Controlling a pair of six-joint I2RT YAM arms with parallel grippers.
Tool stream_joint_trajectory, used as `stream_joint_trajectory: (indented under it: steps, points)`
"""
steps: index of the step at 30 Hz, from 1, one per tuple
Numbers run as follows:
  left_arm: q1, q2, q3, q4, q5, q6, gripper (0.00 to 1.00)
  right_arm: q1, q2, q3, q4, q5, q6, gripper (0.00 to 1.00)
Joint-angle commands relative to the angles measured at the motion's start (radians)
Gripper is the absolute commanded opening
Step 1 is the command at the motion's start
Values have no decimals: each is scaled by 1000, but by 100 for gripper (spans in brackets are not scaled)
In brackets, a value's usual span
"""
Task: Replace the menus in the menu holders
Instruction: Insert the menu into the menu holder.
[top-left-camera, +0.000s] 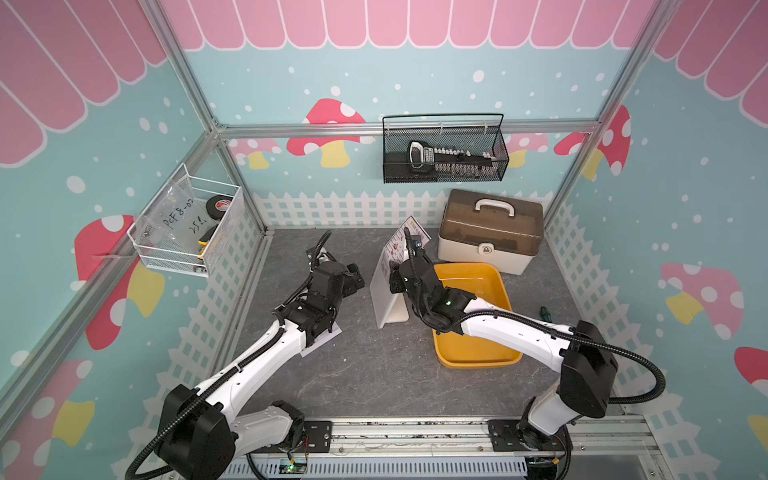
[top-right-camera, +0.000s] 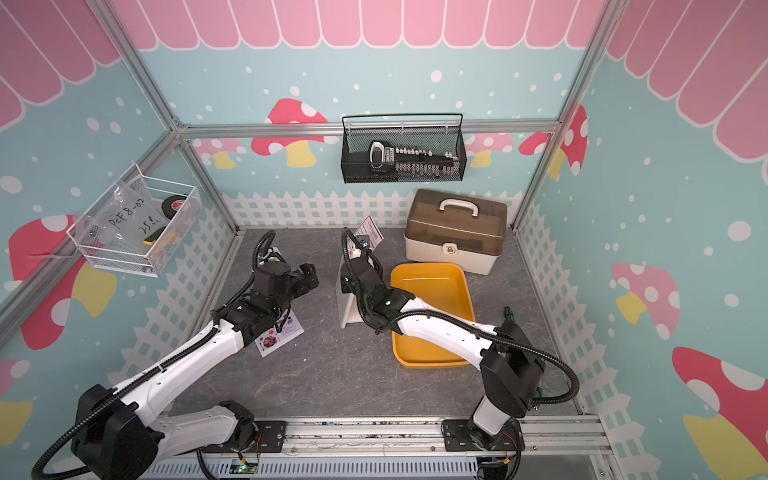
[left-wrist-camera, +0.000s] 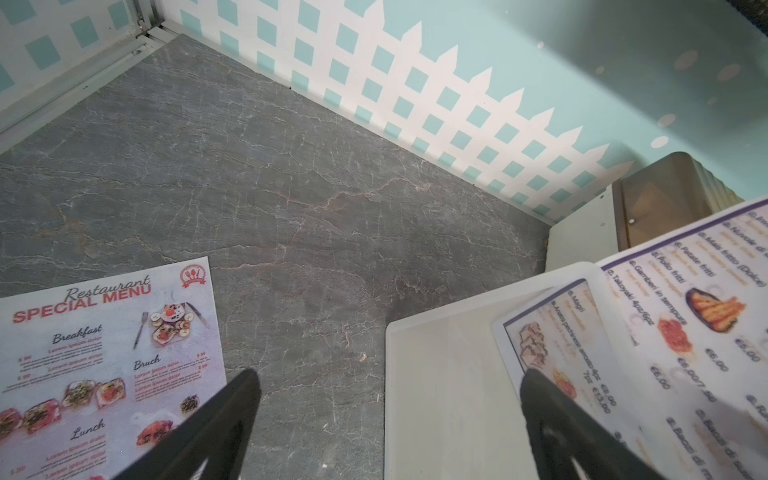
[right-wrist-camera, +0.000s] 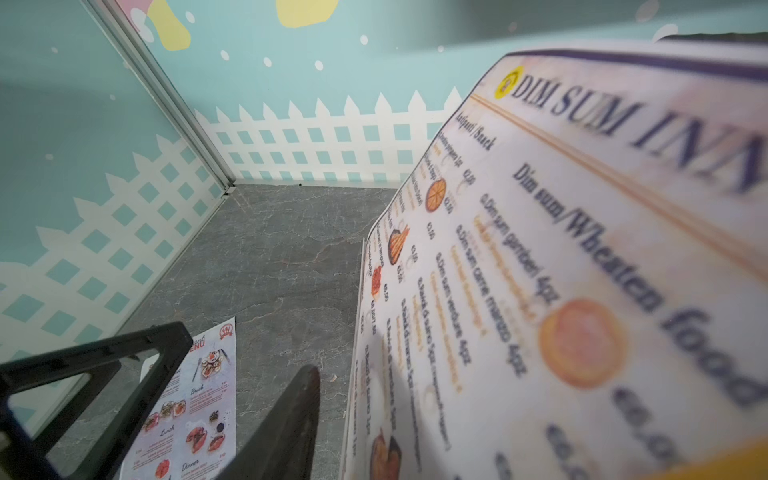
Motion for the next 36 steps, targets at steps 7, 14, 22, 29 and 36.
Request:
stream_joint_trajectory:
  steps: [7, 14, 22, 29, 36]
  points:
    - [4, 5, 27, -1, -14, 5, 98, -53, -37, 61, -26, -82, 14, 49]
    - [2, 6, 26, 0, -12, 6, 98, -90, -44, 59, -31, -116, 51, 45]
    - [2, 5, 24, 3, -9, 4, 98, -93, -55, 59, -31, -136, 53, 24]
    - [1, -3, 18, 2, -13, 3, 98, -91, -68, 32, -6, -145, 60, 9]
    - [1, -4, 16, 1, -14, 1, 98, -82, -90, -1, 25, -136, 64, 7]
